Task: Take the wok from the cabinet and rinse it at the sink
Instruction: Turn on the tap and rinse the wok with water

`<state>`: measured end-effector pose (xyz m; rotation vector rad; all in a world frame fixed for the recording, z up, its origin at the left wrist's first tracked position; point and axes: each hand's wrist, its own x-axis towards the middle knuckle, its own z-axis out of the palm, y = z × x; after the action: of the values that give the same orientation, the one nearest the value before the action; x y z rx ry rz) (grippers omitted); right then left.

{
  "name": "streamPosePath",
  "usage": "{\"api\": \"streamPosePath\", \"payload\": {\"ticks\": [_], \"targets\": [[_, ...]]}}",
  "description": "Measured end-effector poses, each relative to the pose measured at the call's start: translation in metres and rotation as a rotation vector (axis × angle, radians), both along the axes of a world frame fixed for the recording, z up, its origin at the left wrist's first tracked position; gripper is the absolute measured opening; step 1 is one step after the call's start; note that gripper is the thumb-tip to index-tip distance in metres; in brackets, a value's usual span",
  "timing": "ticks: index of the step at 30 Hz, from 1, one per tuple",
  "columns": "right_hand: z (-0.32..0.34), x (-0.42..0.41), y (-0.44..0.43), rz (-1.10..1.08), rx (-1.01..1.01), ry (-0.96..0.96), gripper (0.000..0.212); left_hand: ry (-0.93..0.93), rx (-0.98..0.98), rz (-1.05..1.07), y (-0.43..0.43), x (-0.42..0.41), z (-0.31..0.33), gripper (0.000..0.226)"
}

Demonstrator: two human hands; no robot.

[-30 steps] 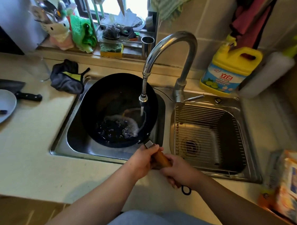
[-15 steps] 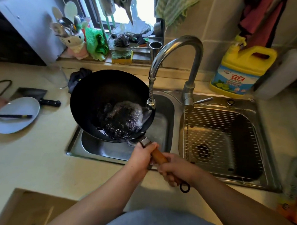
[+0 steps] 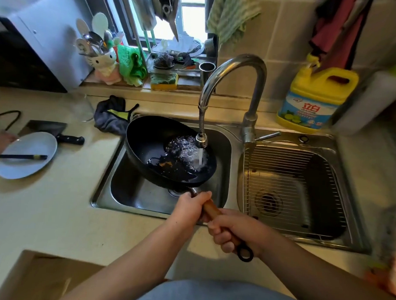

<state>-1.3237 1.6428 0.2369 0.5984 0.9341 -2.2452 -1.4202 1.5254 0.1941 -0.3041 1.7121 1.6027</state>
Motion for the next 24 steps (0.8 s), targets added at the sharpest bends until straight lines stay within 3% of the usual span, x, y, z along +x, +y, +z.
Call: {"api": "streamPosePath", "payload": {"ticks": [11, 24], "targets": [[0.038, 0.014, -0.010, 0.027, 0.392, -0.132, 0.037, -0.152, 0.090, -0.086, 0.004, 0.013, -0.002, 0.013], [0.050, 0.001, -0.022, 0.206, 0.899, -0.182, 0.016, -0.328, 0.196, -0.216, 0.010, 0.006, -0.014, 0.012]]}}
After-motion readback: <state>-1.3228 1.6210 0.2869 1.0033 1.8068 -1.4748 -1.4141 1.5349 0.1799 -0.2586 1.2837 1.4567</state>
